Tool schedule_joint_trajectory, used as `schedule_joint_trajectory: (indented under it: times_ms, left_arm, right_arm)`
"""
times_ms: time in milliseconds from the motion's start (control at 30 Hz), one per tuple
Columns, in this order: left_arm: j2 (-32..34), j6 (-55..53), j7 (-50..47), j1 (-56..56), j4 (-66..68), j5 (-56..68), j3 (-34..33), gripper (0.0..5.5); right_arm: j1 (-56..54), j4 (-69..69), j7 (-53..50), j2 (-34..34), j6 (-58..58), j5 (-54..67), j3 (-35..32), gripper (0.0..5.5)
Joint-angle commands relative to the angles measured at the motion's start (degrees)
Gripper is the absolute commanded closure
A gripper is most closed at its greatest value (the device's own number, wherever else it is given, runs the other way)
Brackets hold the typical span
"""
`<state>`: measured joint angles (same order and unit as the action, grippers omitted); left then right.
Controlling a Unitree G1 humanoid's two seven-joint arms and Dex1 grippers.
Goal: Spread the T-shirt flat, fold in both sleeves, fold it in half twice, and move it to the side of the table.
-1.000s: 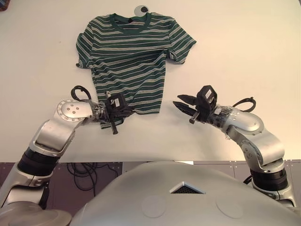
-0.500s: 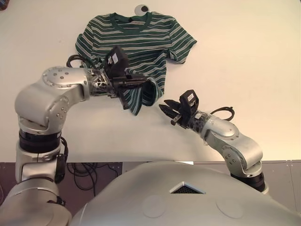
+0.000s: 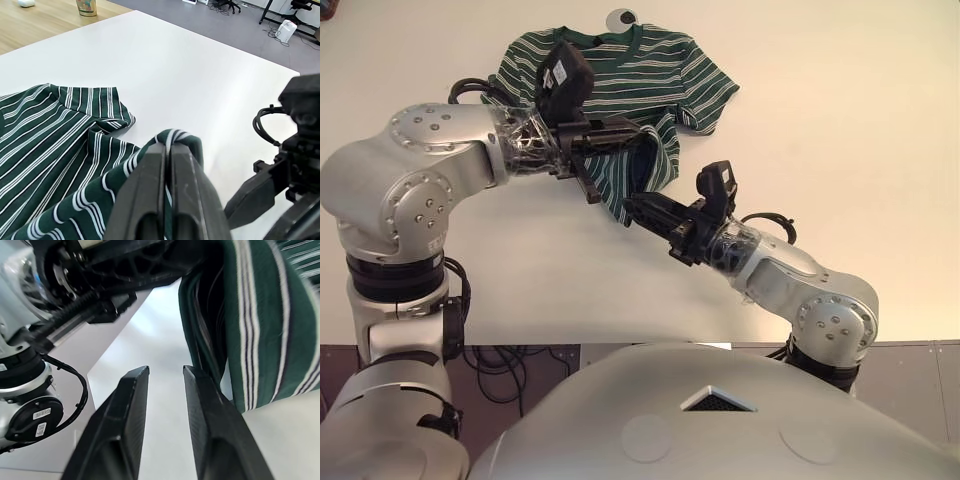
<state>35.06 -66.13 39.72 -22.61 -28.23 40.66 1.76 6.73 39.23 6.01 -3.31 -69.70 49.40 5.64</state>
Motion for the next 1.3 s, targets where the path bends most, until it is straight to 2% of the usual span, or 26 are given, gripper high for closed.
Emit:
schedule_joint_trajectory:
  times_ms: [33,500,633,833,933,1067,1167,1300]
  left_arm:
    - [-0.5,-0.5,-1.3,-0.7,-1.3,1.5,-0.8,5.48]
    - [-0.4,0.2,-3.5,1.3,-2.8,2.2,-2.1,5.48]
    - [-0.9,0.0,-4.7,0.6,-2.8,3.2,-3.1,5.48]
    - [-1.3,0.7,-6.3,0.5,-2.6,3.5,-4.0,5.48]
    - [-0.7,1.5,-6.3,1.2,-2.2,3.0,-4.0,5.48]
    - [1.0,2.5,-5.7,4.3,-2.1,2.0,-3.9,5.48]
    - [4.8,3.2,-3.0,10.0,-3.4,1.8,-3.3,5.48]
    - [9.6,6.4,0.5,15.2,-3.0,-0.9,-2.1,5.48]
  right_arm:
    - [-4.4,-5.1,-2.9,-2.2,0.4,0.0,-2.1,4.25]
    - [-10.8,-18.2,-7.2,-3.6,13.1,-5.4,-5.2,4.25]
    - [-12.4,-22.4,-7.5,-2.2,17.3,-9.7,-3.7,4.25]
    - [-17.7,-28.1,-8.6,4.7,31.2,-31.3,7.1,4.25]
    - [-19.0,-29.2,-8.6,7.6,38.0,-39.0,8.3,4.25]
    - [-16.8,-23.8,1.9,13.8,37.5,-36.5,6.3,4.25]
    - [-15.3,-20.7,9.2,18.2,34.0,-32.0,2.7,4.25]
    - [-12.7,-17.5,13.7,19.3,25.2,-24.3,-0.6,4.25]
